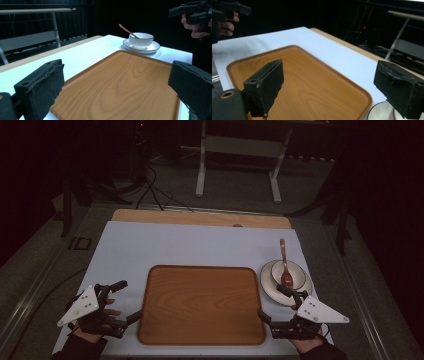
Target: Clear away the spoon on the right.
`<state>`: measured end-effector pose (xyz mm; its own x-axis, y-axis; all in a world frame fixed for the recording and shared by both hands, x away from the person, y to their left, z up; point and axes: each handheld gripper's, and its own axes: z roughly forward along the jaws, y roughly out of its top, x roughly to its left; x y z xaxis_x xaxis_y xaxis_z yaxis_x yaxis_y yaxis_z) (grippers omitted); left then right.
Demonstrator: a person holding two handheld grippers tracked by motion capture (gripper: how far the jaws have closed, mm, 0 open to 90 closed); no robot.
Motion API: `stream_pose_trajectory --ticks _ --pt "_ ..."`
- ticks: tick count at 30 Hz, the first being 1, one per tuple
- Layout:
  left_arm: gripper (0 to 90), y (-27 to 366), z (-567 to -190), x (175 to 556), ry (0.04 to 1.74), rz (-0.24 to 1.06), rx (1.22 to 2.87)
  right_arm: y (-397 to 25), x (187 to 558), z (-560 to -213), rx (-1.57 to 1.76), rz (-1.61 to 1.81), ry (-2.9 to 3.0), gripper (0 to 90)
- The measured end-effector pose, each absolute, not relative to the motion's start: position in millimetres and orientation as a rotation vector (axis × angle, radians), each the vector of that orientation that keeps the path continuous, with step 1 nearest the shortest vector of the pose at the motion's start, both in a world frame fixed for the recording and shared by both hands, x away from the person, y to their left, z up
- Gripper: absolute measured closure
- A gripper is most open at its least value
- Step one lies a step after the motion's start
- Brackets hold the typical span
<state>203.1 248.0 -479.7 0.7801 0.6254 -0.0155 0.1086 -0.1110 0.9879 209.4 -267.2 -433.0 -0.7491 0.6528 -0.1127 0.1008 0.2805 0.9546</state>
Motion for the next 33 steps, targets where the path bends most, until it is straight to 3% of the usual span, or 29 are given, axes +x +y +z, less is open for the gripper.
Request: stream_pose_trajectory --ticks 11,33 --pt "1.4 245.3 -479.5 202.9 0.585 0.475 1.652 -266.4 215.6 -407.7 0.633 1.457 2.027 9.3" --pt "1.4 244.0 -480.7 203.4 0.585 0.465 1.658 -288.6 270.1 -368.8 0.806 1.370 1.863 9.4"
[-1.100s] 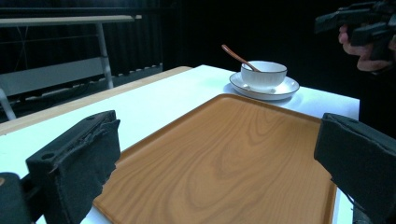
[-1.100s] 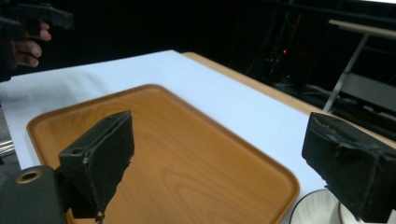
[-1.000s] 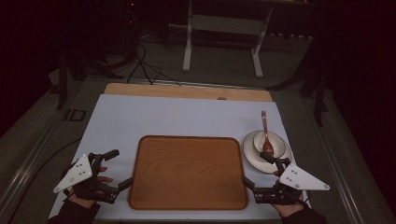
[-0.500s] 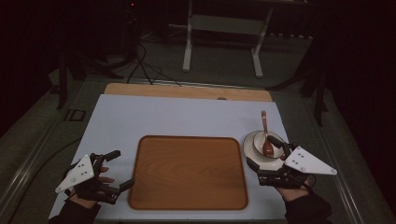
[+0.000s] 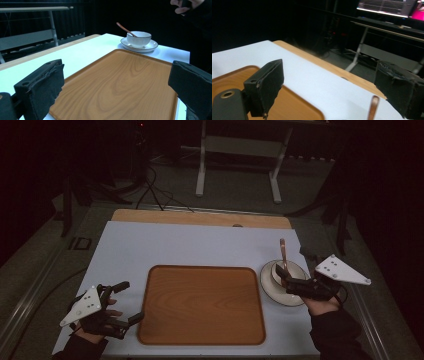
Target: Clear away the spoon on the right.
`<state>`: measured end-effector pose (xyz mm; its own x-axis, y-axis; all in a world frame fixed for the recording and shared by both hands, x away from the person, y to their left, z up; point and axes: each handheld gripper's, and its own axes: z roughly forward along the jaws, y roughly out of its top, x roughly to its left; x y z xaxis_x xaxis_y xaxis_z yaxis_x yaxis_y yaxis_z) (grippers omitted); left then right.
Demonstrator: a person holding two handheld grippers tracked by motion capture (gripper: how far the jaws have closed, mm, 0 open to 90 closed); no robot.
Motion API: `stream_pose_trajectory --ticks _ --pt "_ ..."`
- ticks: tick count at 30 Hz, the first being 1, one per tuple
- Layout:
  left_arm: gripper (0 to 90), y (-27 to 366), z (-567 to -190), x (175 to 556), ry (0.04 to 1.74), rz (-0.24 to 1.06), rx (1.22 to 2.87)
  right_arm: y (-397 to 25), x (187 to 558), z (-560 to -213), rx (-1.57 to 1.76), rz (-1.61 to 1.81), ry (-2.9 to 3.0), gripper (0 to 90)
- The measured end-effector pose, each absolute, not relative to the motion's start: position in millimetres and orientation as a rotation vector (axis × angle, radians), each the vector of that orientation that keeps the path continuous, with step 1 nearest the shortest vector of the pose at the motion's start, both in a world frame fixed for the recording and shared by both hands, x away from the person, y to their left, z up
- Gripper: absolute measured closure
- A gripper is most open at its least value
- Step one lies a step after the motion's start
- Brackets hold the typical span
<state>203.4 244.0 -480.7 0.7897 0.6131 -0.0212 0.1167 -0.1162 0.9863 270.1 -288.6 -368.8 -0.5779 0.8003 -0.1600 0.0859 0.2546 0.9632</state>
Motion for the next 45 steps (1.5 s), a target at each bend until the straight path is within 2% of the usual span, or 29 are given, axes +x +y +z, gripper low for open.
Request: stream_pose_trajectory --ticks 7,8,16,22,24,30,45 --pt "1.4 244.3 -481.5 204.1 0.584 0.464 1.662 -294.4 297.9 -374.5 0.926 1.309 1.861 9.9" --pt "1.4 244.3 -481.7 204.2 0.584 0.463 1.661 -295.8 302.7 -376.4 0.948 1.303 1.862 13.2" --pt "1.4 244.3 -482.3 204.7 0.586 0.458 1.663 -301.1 338.0 -393.7 1.112 1.193 1.878 17.5" --pt "1.4 244.1 -482.3 203.9 0.584 0.456 1.663 -305.4 362.9 -412.3 1.276 1.113 1.900 17.7" --pt "1.4 244.0 -482.5 204.1 0.582 0.458 1.666 -307.0 369.2 -418.8 1.313 1.089 1.902 21.9" --pt "1.4 243.9 -483.0 204.7 0.581 0.455 1.668 -310.1 389.3 -432.4 1.415 0.995 1.933 23.5" --pt "1.4 244.3 -484.6 205.1 0.581 0.448 1.675 -308.0 431.2 -453.0 1.570 0.803 2.000 40.9"
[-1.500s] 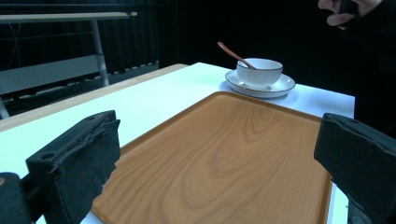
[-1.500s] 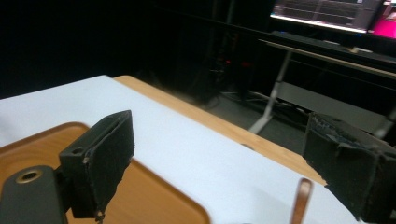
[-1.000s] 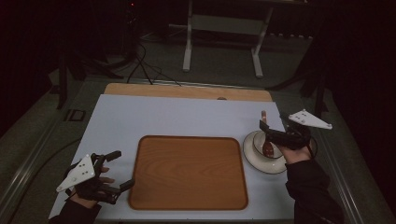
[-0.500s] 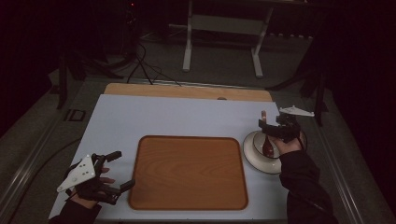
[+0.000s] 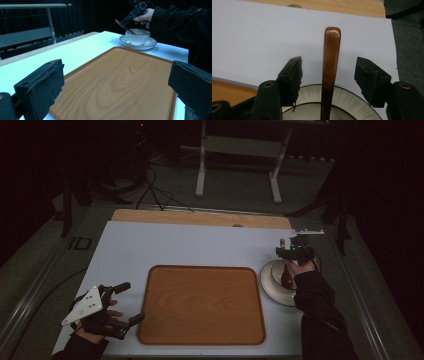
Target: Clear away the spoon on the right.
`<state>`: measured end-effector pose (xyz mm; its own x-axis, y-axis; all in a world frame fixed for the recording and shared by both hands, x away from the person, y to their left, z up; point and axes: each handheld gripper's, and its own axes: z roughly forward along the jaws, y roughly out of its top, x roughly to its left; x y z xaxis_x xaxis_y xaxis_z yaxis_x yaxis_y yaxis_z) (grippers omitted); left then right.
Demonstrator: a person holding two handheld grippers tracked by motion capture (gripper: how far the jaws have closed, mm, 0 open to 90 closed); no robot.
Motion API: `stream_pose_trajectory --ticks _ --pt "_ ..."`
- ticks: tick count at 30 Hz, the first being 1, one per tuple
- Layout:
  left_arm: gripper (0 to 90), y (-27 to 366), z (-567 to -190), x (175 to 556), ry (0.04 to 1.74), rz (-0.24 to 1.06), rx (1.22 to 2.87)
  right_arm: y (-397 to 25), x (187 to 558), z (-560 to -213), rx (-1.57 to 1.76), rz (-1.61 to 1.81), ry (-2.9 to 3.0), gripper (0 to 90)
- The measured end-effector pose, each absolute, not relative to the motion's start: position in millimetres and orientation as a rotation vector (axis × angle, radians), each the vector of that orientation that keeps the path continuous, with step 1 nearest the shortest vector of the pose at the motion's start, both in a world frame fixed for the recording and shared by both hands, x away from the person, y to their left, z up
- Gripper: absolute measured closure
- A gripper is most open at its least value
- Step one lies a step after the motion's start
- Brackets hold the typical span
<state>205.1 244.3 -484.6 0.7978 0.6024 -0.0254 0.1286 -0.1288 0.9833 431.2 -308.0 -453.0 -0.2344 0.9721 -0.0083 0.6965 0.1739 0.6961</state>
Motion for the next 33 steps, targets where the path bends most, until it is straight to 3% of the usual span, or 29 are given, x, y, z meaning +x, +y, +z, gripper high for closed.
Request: stream_pose_trajectory --ticks 6,16,33 --pt "1.4 244.9 -485.1 205.4 0.583 0.445 1.675 -305.0 438.0 -458.8 1.588 0.751 2.013 50.4" --pt "1.4 244.6 -485.5 205.7 0.580 0.441 1.677 -305.4 438.4 -460.0 1.609 0.710 1.986 75.1" --pt "1.4 243.7 -485.3 205.4 0.577 0.441 1.682 -305.8 431.2 -435.1 1.582 0.759 1.956 76.9"
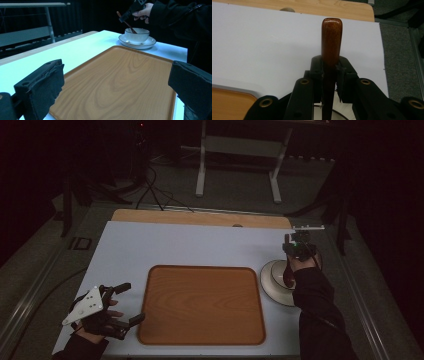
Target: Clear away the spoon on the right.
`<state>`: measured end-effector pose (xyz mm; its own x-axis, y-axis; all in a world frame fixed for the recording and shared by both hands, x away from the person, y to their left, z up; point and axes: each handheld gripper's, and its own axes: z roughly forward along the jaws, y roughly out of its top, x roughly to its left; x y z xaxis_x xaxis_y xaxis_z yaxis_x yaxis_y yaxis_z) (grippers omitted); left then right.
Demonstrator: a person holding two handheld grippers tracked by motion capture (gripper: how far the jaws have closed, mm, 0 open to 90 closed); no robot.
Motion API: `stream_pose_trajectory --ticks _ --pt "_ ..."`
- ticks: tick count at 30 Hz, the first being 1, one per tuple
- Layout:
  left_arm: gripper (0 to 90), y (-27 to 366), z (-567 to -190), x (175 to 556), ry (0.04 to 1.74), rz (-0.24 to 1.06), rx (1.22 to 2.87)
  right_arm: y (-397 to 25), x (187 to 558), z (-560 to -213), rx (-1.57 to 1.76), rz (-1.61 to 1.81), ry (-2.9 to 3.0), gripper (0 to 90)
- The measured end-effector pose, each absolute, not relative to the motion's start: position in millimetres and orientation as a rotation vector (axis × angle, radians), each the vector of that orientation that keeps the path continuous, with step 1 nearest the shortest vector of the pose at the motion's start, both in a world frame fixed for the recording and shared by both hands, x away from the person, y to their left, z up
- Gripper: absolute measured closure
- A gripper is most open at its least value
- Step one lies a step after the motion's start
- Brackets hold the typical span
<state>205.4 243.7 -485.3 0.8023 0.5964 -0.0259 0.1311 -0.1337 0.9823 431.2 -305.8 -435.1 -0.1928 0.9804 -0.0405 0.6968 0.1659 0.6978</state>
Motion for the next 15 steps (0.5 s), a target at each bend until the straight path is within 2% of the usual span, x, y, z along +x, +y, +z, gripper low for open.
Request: stream_pose_trajectory --ticks 15 --pt "1.4 242.5 -484.8 204.8 0.570 0.444 1.686 -303.2 417.7 -401.3 1.567 0.816 1.911 77.1"
